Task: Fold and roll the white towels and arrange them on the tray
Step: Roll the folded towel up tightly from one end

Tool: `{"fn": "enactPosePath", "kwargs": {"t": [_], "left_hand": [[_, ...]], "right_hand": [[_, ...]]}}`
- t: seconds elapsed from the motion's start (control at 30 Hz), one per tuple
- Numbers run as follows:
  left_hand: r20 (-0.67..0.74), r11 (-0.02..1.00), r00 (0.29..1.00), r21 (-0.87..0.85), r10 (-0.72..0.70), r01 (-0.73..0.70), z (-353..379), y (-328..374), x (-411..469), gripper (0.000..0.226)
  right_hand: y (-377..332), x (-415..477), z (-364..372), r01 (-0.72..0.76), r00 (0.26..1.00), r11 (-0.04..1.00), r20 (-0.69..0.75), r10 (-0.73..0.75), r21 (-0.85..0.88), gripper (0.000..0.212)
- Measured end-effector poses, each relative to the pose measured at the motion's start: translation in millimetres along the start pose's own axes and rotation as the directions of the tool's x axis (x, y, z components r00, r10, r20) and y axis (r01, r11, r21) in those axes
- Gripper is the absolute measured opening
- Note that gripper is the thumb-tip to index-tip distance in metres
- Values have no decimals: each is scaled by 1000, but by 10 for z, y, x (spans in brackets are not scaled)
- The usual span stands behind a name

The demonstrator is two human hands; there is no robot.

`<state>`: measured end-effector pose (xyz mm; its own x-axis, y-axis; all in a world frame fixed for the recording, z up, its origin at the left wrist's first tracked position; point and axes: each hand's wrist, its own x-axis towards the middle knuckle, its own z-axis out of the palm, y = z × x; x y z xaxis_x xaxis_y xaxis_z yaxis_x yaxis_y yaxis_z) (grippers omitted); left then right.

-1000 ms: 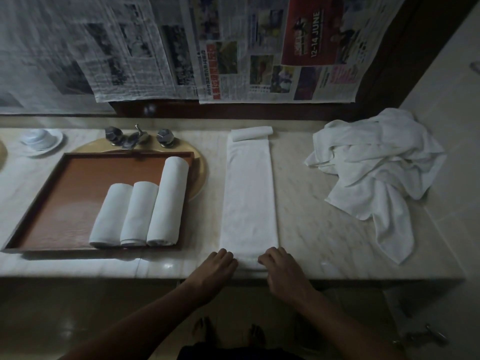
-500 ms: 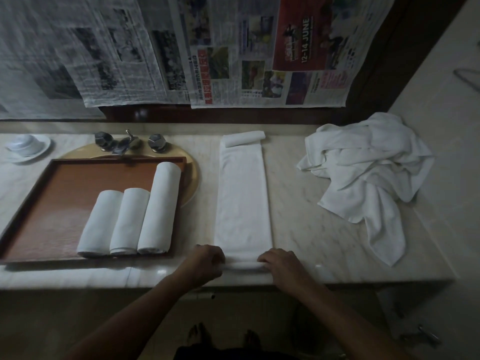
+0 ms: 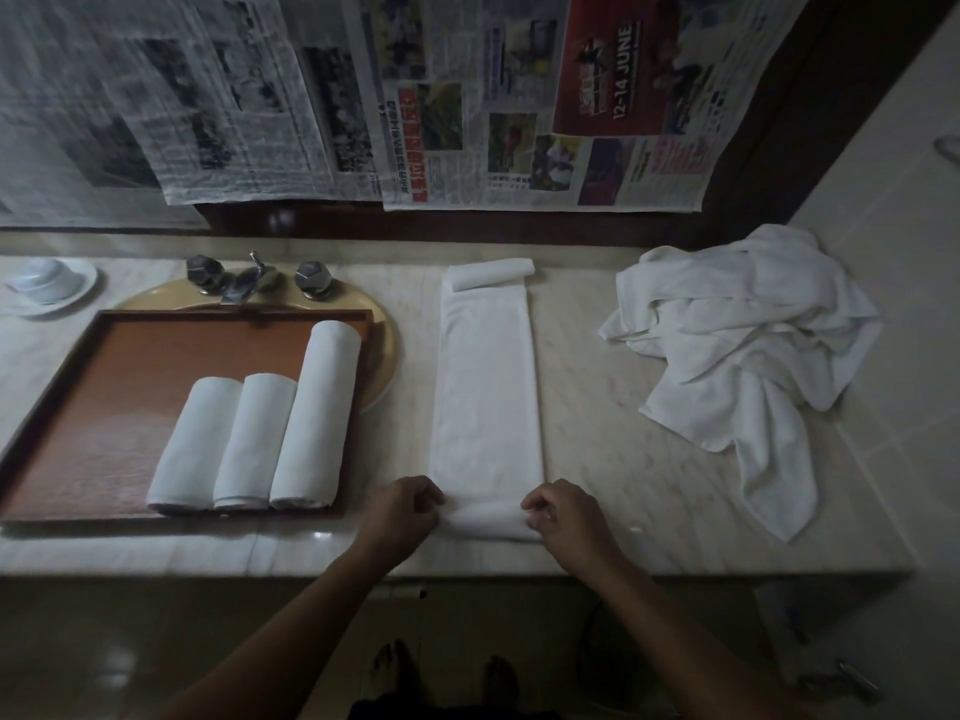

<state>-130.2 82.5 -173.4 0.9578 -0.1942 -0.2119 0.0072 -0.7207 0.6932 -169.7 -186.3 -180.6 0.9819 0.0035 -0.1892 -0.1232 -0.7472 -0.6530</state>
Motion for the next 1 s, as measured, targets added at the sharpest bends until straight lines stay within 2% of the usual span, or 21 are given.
{"fn": "enactPosePath", "kwargs": {"t": [0.07, 0.17, 0.27, 0.37, 0.53, 0.73, 0.83, 1.0], "left_hand": [[-96, 987, 986, 92, 138, -130, 64, 19, -55, 24], [-69, 909, 935, 271, 347, -317, 177, 44, -158, 26], [-44, 857, 905, 344, 424, -385, 304, -5, -226, 33], [10, 832, 901, 379, 434, -405, 360, -51, -273, 35], [62, 822, 900, 384, 432, -421, 317, -61, -251, 49], [92, 819, 913, 413, 398, -399, 194, -63, -177, 45], [82, 879, 936, 323, 343, -351, 98, -12, -234, 37], [53, 992, 991, 38, 120, -122, -58, 53, -201, 22]], "right_hand": [[-12, -23, 51, 57, 998, 996, -22, -58, -63, 16], [-7, -87, 166, 172, 985, 972, 3, -174, -160, 30], [-3, -165, 232, 244, 968, 946, -11, -252, -214, 35], [-29, -229, 232, 266, 959, 929, -24, -281, -258, 34], [-46, -230, 220, 278, 957, 903, 17, -288, -329, 43], [-23, -193, 137, 286, 957, 896, 51, -286, -339, 45], [11, -192, 61, 251, 968, 935, 45, -248, -250, 33], [72, -123, -69, 122, 992, 993, 22, -122, 4, 20]]}}
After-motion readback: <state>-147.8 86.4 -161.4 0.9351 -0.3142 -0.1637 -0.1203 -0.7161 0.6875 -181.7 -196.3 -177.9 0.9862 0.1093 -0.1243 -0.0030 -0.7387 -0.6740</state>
